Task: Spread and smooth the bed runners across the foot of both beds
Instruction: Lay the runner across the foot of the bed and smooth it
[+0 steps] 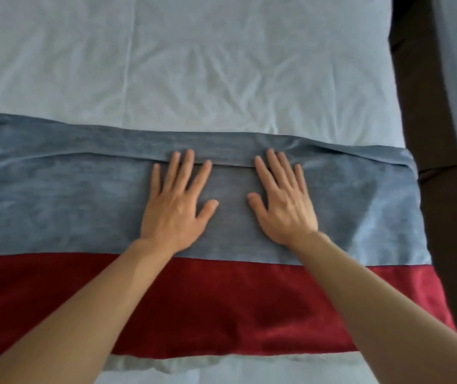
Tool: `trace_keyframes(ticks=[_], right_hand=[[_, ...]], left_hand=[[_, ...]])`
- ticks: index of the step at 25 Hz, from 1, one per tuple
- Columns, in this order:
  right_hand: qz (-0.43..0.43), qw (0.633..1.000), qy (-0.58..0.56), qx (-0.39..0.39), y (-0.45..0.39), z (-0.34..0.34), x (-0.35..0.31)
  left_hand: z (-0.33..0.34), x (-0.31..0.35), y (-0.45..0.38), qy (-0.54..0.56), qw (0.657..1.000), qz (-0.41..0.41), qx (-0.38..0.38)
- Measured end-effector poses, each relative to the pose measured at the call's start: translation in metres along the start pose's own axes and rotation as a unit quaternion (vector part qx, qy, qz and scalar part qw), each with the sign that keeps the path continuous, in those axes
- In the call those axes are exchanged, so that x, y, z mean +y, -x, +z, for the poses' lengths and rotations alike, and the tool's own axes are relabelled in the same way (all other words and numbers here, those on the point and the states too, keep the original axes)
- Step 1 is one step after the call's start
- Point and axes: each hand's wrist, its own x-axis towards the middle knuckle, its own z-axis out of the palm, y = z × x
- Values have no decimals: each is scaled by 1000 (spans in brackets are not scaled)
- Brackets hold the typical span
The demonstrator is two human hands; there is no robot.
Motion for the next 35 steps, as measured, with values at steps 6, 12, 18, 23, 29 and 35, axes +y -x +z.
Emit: trace_keyframes(ticks=[6, 12, 18, 23, 29, 35], right_hand=[[120, 992, 36, -15, 17, -25, 176], [157, 987, -23, 2, 21, -29, 258], [339, 915, -217, -38, 40, -37, 294], [82, 985, -131, 81, 16, -43, 186], [87, 996, -11, 13, 23, -19, 187], [192, 981, -31, 21, 37, -43, 164]], left_hand=[[7, 52, -54, -13, 996, -89, -1], [23, 174, -111, -33, 998, 44, -23], [27, 222, -134, -25, 997, 56, -43], [17, 223, -116, 6, 998, 68, -17], [20, 150, -86, -32, 999, 15, -22], [-4, 99, -51, 10, 998, -61, 9]])
